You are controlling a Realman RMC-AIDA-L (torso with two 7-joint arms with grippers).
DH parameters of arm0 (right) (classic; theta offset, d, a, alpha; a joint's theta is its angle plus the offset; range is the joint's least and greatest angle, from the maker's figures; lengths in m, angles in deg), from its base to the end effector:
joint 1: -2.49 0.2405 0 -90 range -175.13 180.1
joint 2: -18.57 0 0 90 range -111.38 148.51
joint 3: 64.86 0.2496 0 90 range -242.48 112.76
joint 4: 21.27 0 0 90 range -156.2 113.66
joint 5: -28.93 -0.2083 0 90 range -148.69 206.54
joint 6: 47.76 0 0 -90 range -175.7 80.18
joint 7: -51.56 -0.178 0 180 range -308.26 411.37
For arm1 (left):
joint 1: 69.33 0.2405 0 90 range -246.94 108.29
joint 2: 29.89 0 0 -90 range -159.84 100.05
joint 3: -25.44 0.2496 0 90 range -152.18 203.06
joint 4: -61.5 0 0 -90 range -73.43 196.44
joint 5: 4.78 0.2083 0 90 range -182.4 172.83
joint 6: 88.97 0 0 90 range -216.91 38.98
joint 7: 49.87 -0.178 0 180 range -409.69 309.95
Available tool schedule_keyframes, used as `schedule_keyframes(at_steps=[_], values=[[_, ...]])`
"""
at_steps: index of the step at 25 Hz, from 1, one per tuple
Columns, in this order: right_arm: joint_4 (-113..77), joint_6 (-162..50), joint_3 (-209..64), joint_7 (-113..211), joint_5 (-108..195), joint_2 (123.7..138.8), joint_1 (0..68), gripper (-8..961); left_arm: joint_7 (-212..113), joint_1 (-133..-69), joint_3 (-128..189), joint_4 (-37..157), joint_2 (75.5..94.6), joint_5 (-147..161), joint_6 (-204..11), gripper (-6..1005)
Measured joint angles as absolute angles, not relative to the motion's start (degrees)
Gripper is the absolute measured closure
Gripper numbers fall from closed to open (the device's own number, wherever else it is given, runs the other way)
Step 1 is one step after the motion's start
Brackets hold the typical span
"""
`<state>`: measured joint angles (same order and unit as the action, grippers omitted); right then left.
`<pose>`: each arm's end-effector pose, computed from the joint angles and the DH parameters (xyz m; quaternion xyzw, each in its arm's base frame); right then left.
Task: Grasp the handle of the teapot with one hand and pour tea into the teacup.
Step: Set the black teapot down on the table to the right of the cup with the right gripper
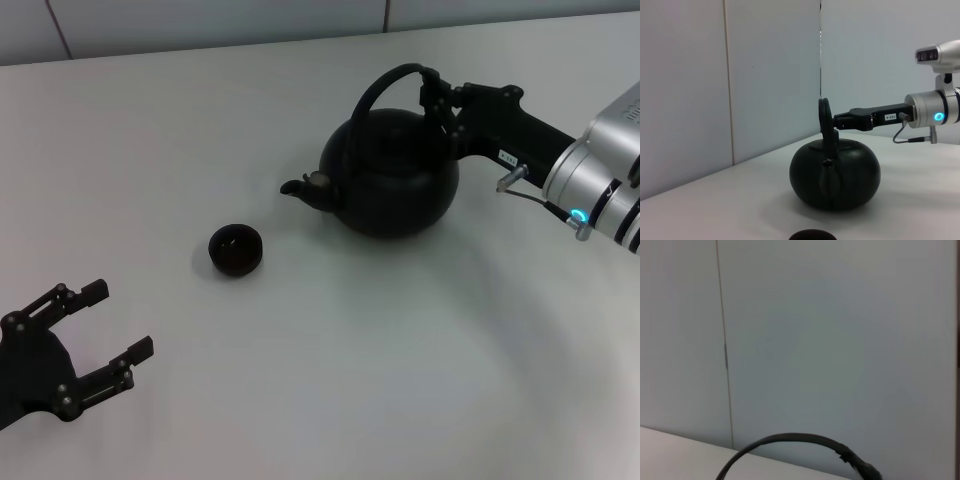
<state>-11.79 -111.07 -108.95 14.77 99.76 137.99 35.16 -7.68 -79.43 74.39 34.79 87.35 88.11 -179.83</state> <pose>0.2759 0.3869 -0.0467 -0.8333 0.2113 0.2918 0.4193 -0.3157 0.2395 -0.0296 -0.9150 -0.1217 -0.2831 0.2604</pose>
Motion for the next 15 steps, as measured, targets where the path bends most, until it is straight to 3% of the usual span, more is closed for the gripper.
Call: schedule_keyframes(at_steps=[15], values=[[-11.59,-110.90,-108.96,14.79,99.93,137.87,34.06,733,-7.69,-79.16,74.07,34.79,87.43,88.11,-180.19,191]])
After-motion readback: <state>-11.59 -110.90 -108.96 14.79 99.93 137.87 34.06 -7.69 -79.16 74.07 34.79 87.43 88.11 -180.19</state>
